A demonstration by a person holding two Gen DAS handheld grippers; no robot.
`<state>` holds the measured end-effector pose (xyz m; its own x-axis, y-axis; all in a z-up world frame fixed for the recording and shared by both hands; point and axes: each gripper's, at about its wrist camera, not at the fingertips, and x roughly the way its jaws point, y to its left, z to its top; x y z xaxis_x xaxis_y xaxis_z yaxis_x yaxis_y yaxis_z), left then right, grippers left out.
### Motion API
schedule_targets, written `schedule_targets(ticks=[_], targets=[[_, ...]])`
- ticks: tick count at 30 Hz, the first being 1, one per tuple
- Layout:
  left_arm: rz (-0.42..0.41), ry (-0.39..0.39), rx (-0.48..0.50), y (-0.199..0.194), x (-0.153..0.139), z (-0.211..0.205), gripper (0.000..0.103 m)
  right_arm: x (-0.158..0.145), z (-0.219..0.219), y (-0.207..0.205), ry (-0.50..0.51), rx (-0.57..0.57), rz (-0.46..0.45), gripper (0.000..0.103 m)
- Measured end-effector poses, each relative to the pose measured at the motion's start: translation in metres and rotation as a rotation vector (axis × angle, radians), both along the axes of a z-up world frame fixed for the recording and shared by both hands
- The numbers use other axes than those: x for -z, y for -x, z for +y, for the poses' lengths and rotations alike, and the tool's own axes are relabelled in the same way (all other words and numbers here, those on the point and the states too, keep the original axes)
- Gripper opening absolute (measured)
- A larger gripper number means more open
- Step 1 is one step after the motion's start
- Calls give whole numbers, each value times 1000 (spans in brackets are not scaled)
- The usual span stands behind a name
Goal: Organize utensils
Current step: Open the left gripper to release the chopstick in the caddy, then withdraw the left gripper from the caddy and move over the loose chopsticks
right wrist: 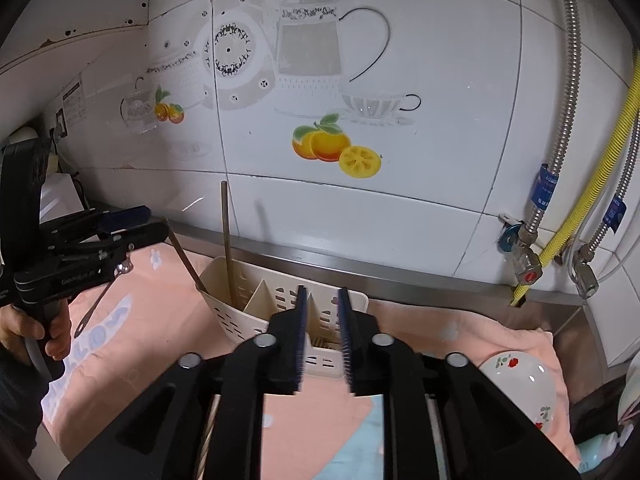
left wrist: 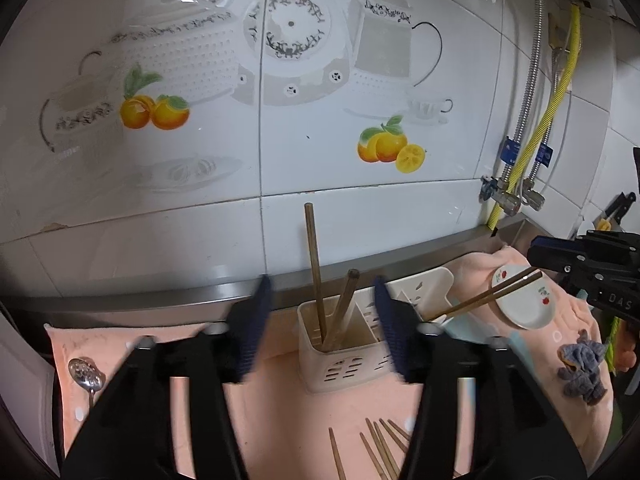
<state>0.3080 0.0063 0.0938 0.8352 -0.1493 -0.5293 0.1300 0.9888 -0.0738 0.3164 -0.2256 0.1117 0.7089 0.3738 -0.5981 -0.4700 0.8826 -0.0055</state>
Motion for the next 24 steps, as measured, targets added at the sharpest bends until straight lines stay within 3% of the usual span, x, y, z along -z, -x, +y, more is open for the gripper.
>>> schedule_targets(ticks=[2, 4, 7, 9, 15, 24], targets=[[1, 0, 3, 4, 1, 0, 58, -1, -1, 4, -2, 2, -9, 24], [2, -1, -6, 8, 2, 0, 66, -1, -2, 7, -3, 5, -16, 33], [-6, -6, -13, 16, 2, 1, 71, -1, -4, 15, -11, 7, -21, 36], [-10, -1, -24, 21, 3, 3, 84, -1, -6, 20, -13, 12, -29, 42], [-37, -14, -45, 44, 5, 5, 96, 1, -8, 37, -13, 12, -48, 54], [-67, -65, -57, 74, 7, -1, 98, 1, -10, 66, -36, 3, -74, 65]])
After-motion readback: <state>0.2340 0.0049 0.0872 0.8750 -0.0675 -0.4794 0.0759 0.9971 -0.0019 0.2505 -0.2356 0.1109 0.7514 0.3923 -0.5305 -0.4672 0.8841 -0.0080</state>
